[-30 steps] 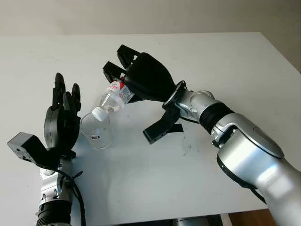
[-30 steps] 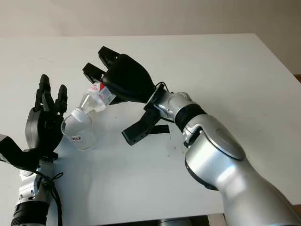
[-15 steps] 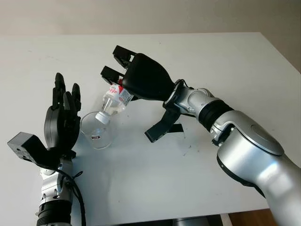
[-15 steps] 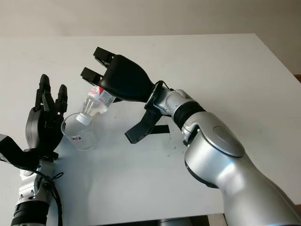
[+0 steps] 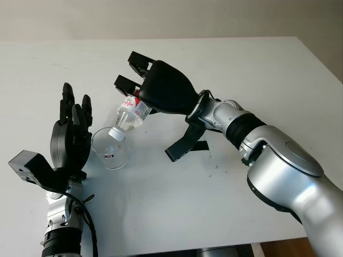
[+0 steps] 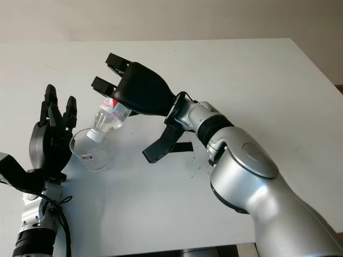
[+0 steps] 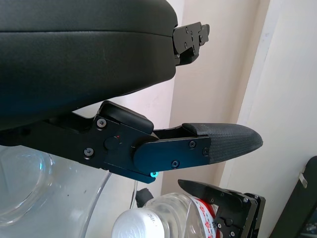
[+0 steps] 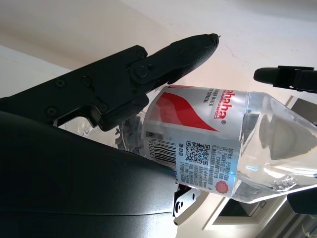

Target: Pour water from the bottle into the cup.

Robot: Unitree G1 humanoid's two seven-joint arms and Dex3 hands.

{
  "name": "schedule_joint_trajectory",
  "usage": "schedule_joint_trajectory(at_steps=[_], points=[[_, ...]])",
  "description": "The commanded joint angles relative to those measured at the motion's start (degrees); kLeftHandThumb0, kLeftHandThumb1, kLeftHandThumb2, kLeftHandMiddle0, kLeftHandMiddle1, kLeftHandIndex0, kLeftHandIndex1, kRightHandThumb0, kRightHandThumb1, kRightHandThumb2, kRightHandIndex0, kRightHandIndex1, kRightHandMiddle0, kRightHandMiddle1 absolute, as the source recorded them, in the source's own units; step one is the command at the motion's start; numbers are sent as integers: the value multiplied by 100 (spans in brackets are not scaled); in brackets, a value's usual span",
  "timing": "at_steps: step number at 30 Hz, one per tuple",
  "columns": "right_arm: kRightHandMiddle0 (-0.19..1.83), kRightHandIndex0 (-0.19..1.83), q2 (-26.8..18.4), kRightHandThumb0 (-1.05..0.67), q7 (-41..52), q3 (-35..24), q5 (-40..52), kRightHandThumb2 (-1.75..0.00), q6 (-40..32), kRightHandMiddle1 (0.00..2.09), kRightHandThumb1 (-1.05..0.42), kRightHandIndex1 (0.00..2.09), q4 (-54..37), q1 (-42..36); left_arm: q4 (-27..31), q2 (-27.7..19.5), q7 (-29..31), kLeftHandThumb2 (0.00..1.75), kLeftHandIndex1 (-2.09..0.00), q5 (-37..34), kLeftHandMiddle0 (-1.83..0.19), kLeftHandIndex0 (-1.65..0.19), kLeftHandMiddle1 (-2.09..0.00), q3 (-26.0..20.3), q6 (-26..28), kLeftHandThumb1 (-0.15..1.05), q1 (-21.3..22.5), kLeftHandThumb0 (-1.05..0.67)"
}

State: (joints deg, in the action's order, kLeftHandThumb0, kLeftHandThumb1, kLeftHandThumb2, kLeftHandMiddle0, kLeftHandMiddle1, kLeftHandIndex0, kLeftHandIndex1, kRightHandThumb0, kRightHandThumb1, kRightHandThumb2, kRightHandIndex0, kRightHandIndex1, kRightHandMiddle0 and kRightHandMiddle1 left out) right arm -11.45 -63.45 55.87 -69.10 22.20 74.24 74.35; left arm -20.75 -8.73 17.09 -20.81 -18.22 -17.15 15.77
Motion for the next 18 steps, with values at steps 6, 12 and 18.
schedule_joint_trajectory(at_steps=[6, 12, 18], points=[[76, 105, 55, -30, 578, -811, 1038, -10, 671, 209, -104, 209, 15, -84, -78, 90, 8, 52, 0, -27, 2, 17, 0, 4, -49, 105, -106, -85], [66, 108, 167, -15, 1847, -2005, 2519, -17, 1069, 209, -102, 209, -36, -492, -24, 85, 20, 52, 0, -45, 3, 17, 0, 0, -29, 105, -149, -85], [91, 128, 388, -12, 3615, -3348, 4200, -30, 1416, 209, -101, 209, -218, -948, 31, 71, 20, 52, 0, -50, 3, 17, 0, 0, 2, 105, -183, -85]])
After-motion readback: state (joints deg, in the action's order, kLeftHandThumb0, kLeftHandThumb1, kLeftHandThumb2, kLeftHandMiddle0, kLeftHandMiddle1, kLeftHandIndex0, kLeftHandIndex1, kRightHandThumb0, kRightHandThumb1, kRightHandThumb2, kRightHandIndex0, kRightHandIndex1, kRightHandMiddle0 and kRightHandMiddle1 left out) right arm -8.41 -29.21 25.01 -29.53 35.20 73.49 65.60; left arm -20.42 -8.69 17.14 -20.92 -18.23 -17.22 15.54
